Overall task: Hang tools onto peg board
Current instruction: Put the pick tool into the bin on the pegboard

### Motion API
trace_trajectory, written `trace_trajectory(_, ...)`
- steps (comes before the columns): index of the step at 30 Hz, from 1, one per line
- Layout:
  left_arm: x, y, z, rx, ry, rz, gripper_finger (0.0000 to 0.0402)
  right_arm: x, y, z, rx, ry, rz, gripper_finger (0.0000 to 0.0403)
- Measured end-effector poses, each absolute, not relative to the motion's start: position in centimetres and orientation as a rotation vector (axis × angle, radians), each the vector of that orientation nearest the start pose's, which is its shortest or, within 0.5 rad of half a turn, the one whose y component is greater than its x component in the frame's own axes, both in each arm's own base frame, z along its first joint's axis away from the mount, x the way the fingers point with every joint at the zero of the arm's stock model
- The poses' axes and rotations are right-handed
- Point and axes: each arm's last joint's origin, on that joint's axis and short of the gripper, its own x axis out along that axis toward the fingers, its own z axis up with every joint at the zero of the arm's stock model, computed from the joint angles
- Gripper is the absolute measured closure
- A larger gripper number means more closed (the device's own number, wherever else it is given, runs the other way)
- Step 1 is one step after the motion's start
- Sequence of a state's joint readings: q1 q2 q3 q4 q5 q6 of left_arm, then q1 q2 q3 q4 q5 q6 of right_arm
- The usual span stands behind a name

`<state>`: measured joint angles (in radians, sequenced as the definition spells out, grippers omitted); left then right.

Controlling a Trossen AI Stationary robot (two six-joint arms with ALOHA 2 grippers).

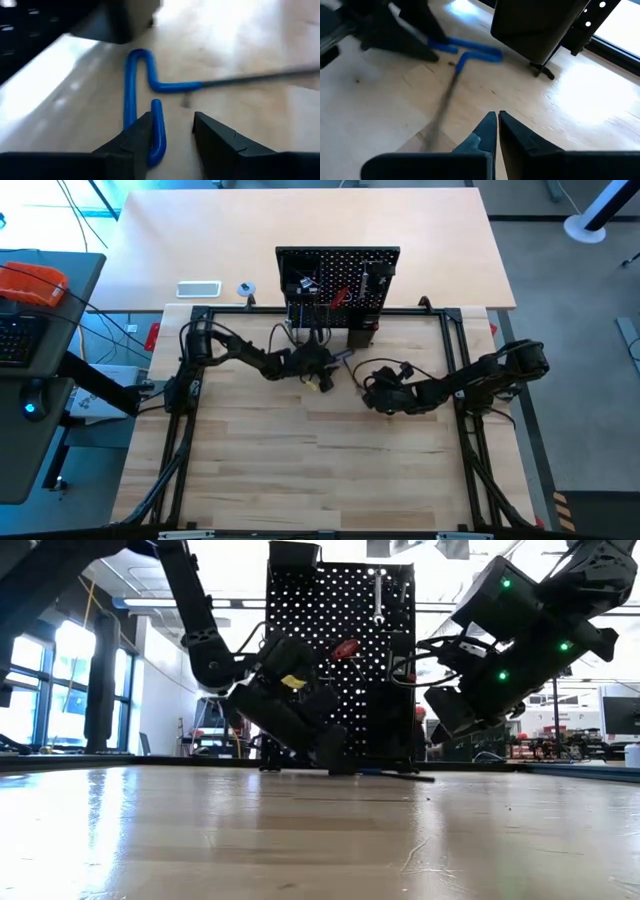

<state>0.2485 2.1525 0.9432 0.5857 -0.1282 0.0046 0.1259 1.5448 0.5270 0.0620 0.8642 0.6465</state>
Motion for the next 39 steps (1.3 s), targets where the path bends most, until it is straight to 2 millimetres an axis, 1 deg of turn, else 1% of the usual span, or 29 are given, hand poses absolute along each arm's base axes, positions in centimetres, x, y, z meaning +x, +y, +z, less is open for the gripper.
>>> trace_trajectory(5, 37.7, 8.2, 5.9, -0.045, 0.63, 0.268, 0.0271, 24.6, 0.3, 12.1, 0.142, 0.601, -0.895, 0.0389)
trace_trajectory(9, 37.9, 7.1, 5.9, -0.061, 0.629, 0.232, 0.0271, 25.1, -0.1, 12.2, 0.185, 0.626, -0.786, 0.0389)
trace_trajectory(11, 38.0, 6.3, 5.9, -0.058, 0.63, 0.216, 0.0271, 25.4, -0.3, 12.2, 0.199, 0.642, -0.73, 0.0388)
trace_trajectory(13, 38.1, 5.7, 5.9, -0.052, 0.631, 0.196, 0.0271, 25.6, -0.5, 12.4, 0.2, 0.645, -0.683, 0.038)
trace_trajectory(16, 38.3, 4.6, 5.9, -0.041, 0.632, 0.13, 0.0271, 25.7, -0.5, 12.4, 0.206, 0.654, -0.633, 0.0348)
trace_trajectory(20, 38.4, 3.6, 5.9, -0.025, 0.632, 0.076, 0.0271, 25.9, -0.3, 12.4, 0.192, 0.671, -0.564, 0.0277)
trace_trajectory(23, 38.4, 3.1, 5.9, -0.012, 0.63, 0.0, 0.0271, 25.8, -0.3, 12.3, 0.149, 0.698, -0.536, 0.0227)
trace_trajectory(26, 38.4, 2.7, 5.9, -0.01, 0.625, -0.079, 0.0271, 25.8, -0.5, 12.2, 0.13, 0.736, -0.477, 0.0203)
trace_trajectory(28, 38.4, 2.6, 5.9, -0.009, 0.621, -0.121, 0.0271, 25.8, -0.8, 12.1, 0.164, 0.762, -0.407, 0.0201)
trace_trajectory(31, 38.4, 2.4, 5.9, -0.01, 0.613, -0.168, 0.0271, 25.8, -1.1, 12.0, 0.204, 0.791, -0.326, 0.0211)
trace_trajectory(36, 38.4, 2.4, 6.1, -0.004, 0.61, -0.173, 0.0271, 25.6, -1.0, 11.8, 0.214, 0.827, -0.266, 0.0236)
trace_trajectory(39, 38.4, 2.4, 6.9, -0.004, 0.599, -0.164, 0.0271, 25.6, -0.9, 11.8, 0.243, 0.838, -0.212, 0.0248)
